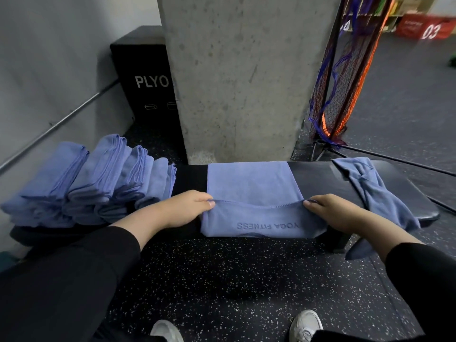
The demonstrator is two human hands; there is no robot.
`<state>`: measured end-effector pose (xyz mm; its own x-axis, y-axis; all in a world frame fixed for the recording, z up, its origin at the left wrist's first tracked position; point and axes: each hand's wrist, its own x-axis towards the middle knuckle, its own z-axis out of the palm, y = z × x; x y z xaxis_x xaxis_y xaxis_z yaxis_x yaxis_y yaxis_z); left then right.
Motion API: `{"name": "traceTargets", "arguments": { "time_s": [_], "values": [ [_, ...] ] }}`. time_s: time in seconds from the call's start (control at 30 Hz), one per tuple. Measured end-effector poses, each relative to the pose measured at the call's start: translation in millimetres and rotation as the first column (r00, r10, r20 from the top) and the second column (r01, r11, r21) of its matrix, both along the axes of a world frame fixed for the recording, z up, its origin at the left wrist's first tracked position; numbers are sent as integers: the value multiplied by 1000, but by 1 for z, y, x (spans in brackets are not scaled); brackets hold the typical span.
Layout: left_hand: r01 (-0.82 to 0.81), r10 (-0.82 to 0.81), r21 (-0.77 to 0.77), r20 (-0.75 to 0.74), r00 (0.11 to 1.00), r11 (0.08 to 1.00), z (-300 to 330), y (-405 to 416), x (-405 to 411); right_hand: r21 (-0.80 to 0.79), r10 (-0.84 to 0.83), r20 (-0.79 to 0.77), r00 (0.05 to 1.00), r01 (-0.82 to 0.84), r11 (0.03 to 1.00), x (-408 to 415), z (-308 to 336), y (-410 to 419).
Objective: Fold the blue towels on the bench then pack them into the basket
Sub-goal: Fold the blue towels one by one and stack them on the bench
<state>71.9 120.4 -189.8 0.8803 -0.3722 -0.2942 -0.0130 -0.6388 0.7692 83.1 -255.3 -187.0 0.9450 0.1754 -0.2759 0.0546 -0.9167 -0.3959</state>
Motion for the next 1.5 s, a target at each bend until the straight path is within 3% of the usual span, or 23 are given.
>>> {"name": "traceTargets", "arguments": {
  "time_s": [0.07,0.13,0.27,0.37,0.47,0.53,0.63,0.73,0.93,1.03,1.3,1.5],
  "values": [
    [-71,46,-146,-167,985,987,1,0,-3,41,-4,5,1000,4,999,-1,7,-2],
    [-112,53,-189,-292,955,976,-1,2,-3,126,-19,-3,1000,20,992,-4,14,-2],
    [-179,90,-219,-364,927,959,-1,2,1,341,-130,58,990,103,934,1,12,2],
    [-295,238,-296,-215,947,909,1,-10,13,439,-268,159,950,175,881,16,5,5],
    [-442,462,-383,-44,886,811,-5,-17,38,528,-378,203,903,224,819,32,0,16],
    [-496,554,-302,143,820,814,-11,-20,54,535,-409,230,883,236,811,45,-8,26],
    [-568,559,-120,427,711,814,-18,-27,73,520,-419,252,872,243,819,67,-19,38],
    [-588,573,-120,440,691,800,-27,-34,88,511,-428,243,870,260,819,86,-26,44],
    [-460,354,176,424,834,870,-65,-43,101,320,-318,162,934,255,912,100,-62,42],
    [-369,204,354,425,882,859,-75,-45,103,250,-268,176,947,221,943,100,-69,43],
    [-235,89,476,310,947,847,-54,-40,78,83,-107,156,982,95,992,73,-53,35],
    [-100,-31,541,229,973,835,-38,-29,50,-32,-28,-33,999,27,999,49,-36,24]
  ]
}}
